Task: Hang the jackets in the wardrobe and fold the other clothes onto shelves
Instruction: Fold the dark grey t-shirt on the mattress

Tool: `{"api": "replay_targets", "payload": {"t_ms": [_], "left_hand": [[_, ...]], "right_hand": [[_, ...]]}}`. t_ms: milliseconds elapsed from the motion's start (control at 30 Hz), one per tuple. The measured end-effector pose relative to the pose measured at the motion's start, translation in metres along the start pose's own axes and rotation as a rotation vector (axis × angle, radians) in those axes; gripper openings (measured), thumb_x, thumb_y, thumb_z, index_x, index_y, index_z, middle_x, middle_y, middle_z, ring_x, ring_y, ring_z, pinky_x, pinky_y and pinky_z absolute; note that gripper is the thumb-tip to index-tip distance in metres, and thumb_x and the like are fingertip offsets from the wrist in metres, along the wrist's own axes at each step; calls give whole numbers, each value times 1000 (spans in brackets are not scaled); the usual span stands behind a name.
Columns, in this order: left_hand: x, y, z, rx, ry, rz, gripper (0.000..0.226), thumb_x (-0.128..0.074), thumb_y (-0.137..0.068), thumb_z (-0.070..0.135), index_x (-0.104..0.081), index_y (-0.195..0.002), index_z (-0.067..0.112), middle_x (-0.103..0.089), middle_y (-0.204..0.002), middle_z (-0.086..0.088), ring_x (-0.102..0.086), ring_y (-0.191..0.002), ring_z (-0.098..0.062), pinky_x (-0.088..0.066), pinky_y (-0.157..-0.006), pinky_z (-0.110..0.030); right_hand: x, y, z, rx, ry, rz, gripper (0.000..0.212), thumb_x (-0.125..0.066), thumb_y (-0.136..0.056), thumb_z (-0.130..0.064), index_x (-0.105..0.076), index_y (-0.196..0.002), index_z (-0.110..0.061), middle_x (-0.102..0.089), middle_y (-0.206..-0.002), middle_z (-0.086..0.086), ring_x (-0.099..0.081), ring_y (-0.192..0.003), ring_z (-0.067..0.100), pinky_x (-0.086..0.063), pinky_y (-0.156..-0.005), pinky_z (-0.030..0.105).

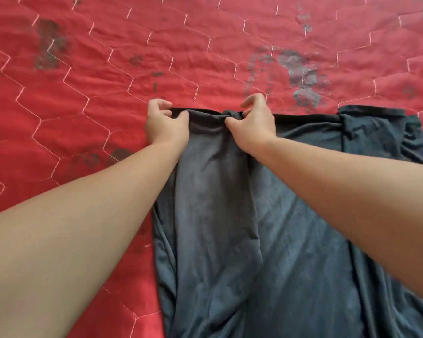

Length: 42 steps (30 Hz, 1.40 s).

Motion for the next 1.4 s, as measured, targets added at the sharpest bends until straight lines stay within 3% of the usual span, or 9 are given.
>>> {"api": "replay_targets", "payload": {"t_ms": [133, 233, 367, 467, 600, 800, 933, 1033, 1400], "left_hand": [[-10, 28, 13, -548, -503, -48, 36, -56, -83, 25, -58, -119, 29, -52, -128, 2, -45, -121, -22, -31, -97, -36], [-30, 35, -18, -526, -892, -421, 52, -34, -99, 47, -26, -149, 39, -17, -161, 5, -10, -149, -19, -7, -117, -47], [-33, 23, -25, -454, -1083, -523, 62, -16, -98, 60, 6, -153, 40, 14, -163, 4, 14, -149, -22, 7, -119, -53], [-32, 40, -11, -589, -1018, -393, 63, -23, -98, 56, -1, -154, 38, 7, -164, -2, 9, -150, -27, 6, -119, -53], [-37, 108, 1, -798, -789, -370, 57, -34, -90, 55, -43, -141, 31, -38, -147, -7, -32, -134, -29, -17, -111, -49], [-12, 186, -21, -591, -678, -306, 37, -36, -84, 50, -54, -94, 19, -55, -93, -3, -50, -92, -29, -30, -80, -40], [14, 242, -57, -584, -763, -407, 50, -35, -88, 49, -61, -122, 22, -57, -121, -4, -51, -116, -28, -36, -94, -44], [22, 263, -77, -608, -966, -512, 71, -21, -89, 58, -32, -151, 25, -29, -158, -5, -21, -146, -26, -14, -116, -51], [113, 417, -133, -555, -881, -573, 61, -39, -88, 51, -40, -145, 30, -35, -155, -5, -22, -146, -26, -16, -116, -49]], "right_hand": [[-3, 42, 1, 609, 298, 126, 43, -55, -84, -23, -56, -126, -20, -51, -134, 2, -48, -124, 24, -35, -97, 40], [-18, 44, 32, 590, 569, -116, 51, -40, -97, -36, -39, -147, -23, -32, -156, -4, -24, -145, 18, -14, -116, 44], [0, 22, 51, 551, 759, -185, 66, -28, -98, -54, -13, -155, -25, -6, -163, -7, -1, -150, 16, 0, -120, 46], [35, 24, 63, 558, 719, -77, 66, -28, -96, -53, -21, -154, -21, -11, -163, 0, -9, -150, 20, -5, -119, 48], [111, 57, 113, 562, 645, 123, 59, -39, -93, -46, -45, -143, -17, -34, -155, 9, -33, -141, 24, -16, -115, 48], [170, 144, 185, 463, 566, 150, 52, -42, -92, -43, -58, -131, -13, -49, -144, 9, -45, -134, 24, -19, -115, 48], [160, 188, 224, 353, 749, 25, 66, -32, -91, -52, -41, -146, -17, -34, -155, 6, -26, -145, 25, -15, -118, 50], [162, 204, 227, 299, 699, 14, 68, -29, -91, -53, -34, -150, -18, -27, -159, 5, -20, -147, 24, -12, -119, 51], [181, 371, 276, 358, 629, 72, 59, -44, -85, -45, -53, -134, -13, -47, -144, 12, -40, -134, 28, -24, -111, 51]]}}
Point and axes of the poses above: each hand's wrist, its own y-axis away from the middle knuckle, its own x-axis out of the back of the hand, z = x × y, the point moved 4 cm from there along -y, towards the middle knuckle
